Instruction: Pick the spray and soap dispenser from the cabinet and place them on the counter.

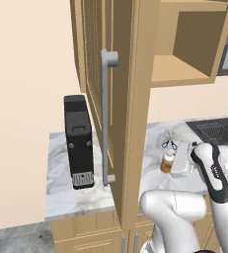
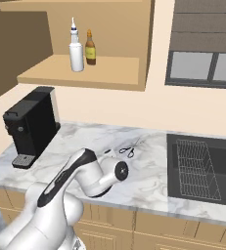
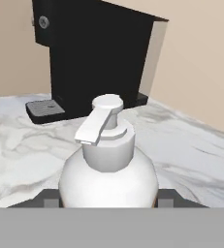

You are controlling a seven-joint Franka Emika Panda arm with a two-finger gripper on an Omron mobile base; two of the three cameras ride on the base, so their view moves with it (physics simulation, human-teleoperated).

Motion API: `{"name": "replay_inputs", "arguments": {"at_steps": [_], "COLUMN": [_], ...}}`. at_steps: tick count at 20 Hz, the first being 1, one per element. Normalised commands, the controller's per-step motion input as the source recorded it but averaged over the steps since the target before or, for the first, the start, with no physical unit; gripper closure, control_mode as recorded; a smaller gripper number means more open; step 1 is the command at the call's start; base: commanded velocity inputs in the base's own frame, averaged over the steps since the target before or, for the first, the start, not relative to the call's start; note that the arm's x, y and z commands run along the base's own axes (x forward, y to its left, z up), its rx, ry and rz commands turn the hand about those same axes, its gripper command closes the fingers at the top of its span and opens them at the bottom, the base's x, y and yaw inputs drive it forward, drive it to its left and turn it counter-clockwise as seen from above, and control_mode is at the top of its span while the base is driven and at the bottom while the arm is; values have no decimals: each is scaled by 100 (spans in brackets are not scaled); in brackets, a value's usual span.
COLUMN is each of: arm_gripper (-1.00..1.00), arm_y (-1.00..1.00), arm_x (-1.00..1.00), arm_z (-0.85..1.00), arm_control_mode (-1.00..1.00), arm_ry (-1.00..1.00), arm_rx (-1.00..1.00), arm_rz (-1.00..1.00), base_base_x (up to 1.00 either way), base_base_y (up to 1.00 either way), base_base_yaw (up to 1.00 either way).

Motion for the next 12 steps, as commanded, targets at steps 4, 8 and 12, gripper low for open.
{"name": "replay_inputs", "arguments": {"at_steps": [4, 8, 12], "arm_gripper": [100, 100, 100], "arm_y": [7, 7, 8], "arm_x": [23, 23, 9], "arm_z": [-39, -39, -24], "arm_control_mode": [-100, -100, -100], "arm_ry": [0, 0, -1], "arm_rx": [0, 0, 0], "arm_rz": [11, 10, 8], "base_base_x": [0, 0, 0], "base_base_y": [0, 0, 0], "base_base_yaw": [0, 0, 0]}}
